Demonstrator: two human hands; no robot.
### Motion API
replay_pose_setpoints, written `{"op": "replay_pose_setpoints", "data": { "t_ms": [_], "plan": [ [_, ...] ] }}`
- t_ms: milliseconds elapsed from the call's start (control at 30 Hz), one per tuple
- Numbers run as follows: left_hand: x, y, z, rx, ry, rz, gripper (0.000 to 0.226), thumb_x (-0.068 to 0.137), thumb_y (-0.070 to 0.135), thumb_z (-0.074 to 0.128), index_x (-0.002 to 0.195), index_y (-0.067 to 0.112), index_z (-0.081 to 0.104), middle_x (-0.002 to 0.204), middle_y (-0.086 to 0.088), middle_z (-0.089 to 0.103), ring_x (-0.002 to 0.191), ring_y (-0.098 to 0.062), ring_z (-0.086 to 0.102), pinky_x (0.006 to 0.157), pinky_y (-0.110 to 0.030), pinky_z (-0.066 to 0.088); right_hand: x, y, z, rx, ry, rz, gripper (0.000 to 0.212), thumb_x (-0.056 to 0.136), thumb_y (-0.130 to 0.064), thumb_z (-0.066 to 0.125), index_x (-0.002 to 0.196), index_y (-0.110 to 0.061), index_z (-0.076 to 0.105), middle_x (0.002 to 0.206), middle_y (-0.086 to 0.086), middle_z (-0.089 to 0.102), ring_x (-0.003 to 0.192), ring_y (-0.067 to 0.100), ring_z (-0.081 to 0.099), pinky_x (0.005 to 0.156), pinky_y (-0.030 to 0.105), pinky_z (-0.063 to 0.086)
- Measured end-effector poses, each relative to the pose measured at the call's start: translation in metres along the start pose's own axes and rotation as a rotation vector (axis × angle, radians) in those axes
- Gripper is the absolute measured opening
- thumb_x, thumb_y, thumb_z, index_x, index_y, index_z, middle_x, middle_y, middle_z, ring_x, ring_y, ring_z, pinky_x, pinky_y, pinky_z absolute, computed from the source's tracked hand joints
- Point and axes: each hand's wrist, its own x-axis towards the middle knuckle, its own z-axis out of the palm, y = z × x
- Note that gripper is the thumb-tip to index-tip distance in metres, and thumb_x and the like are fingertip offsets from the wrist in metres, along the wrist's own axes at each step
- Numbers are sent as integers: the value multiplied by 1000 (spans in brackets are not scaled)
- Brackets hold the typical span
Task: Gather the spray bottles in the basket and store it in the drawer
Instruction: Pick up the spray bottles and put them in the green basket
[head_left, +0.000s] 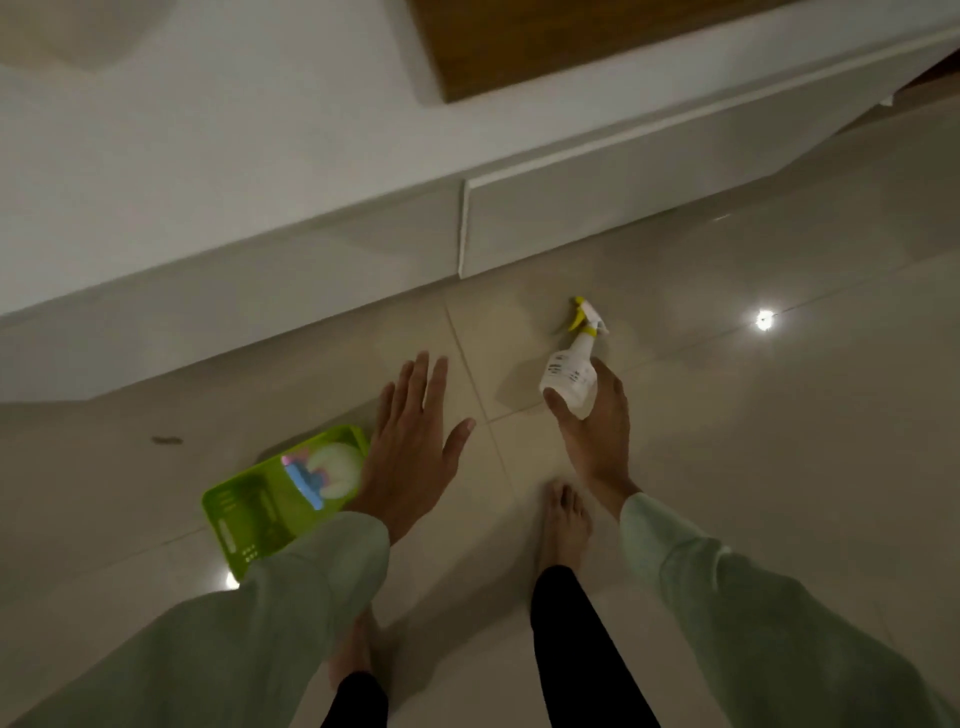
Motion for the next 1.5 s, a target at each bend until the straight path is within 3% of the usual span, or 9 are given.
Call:
{"op": "replay_pose_setpoints", "data": {
  "t_ms": [267, 467, 700, 800, 933, 1033, 1167, 1300, 1500],
  "plan": [
    [110, 34, 87, 10, -63, -2, 72, 100, 47, 39, 157, 16, 9, 166, -10, 7, 154, -27, 9, 124, -45, 11, 130, 82, 9, -73, -105, 271, 90, 83, -59, 69, 154, -18, 30, 154, 8, 42, 142, 27, 39, 111, 47, 40],
    [151, 23, 130, -5, -49, -22, 72, 100, 48, 38, 158, 17, 7, 167, -9, 5, 154, -26, 8, 125, -43, 9, 188, 107, 53, 239, -176, 568, 68, 83, -57, 68, 135, -16, 52, 130, 4, 62, 107, 21, 62, 83, 37, 50],
    [135, 6, 135, -10, -68, -54, 73, 100, 50, 37, 158, 17, 6, 167, -9, 5, 154, -26, 8, 125, -43, 9, 188, 93, 78, 574, -186, 741, 12, 88, -20, 69, 92, -9, 68, 78, 5, 69, 60, 20, 67, 47, 25, 52],
    [112, 2, 112, -17, -57, -85, 73, 100, 49, 37, 158, 17, 6, 166, -9, 5, 154, -26, 8, 125, -43, 9, 161, 70, 70, 548, -193, 695, 9, 79, -6, 72, 75, -11, 66, 65, 3, 65, 47, 17, 63, 38, 20, 48],
    [78, -7, 72, -23, -12, -119, 72, 100, 49, 38, 157, 16, 9, 166, -8, 6, 154, -25, 8, 125, -42, 10, 117, 24, 56, 578, -249, 587, 18, 73, 1, 75, 81, -13, 66, 75, 3, 67, 66, 22, 64, 55, 25, 52],
    [47, -21, 35, -44, 34, -144, 72, 99, 50, 37, 157, 15, 11, 166, -8, 8, 154, -25, 10, 125, -43, 11, 79, -18, 50, 611, -309, 508, 28, 75, -2, 79, 94, -17, 65, 90, 8, 70, 79, 25, 68, 69, 33, 55],
    [-8, -54, -17, -99, 124, -202, 72, 99, 51, 35, 157, 16, 9, 167, -7, 8, 154, -24, 8, 125, -43, 12, 12, -84, 54, 635, -429, 301, 17, 91, -12, 67, 104, -22, 62, 101, 5, 72, 92, 17, 66, 81, 33, 49],
    [-67, -98, -60, -124, 213, -268, 72, 100, 49, 38, 157, 16, 10, 166, -7, 9, 154, -23, 9, 124, -41, 13, -59, -140, 66, 571, -486, 134, 32, 83, -27, 69, 113, -18, 66, 114, 7, 74, 106, 18, 68, 86, 31, 50],
    [-158, -187, -99, -182, 251, -374, 73, 99, 50, 37, 157, 16, 8, 167, -6, 6, 154, -22, 8, 125, -44, 13, -166, -196, 124, 446, -379, -72, 33, 77, -13, 86, 107, -11, 72, 96, 2, 77, 93, 14, 73, 81, 29, 55]
  ]
}}
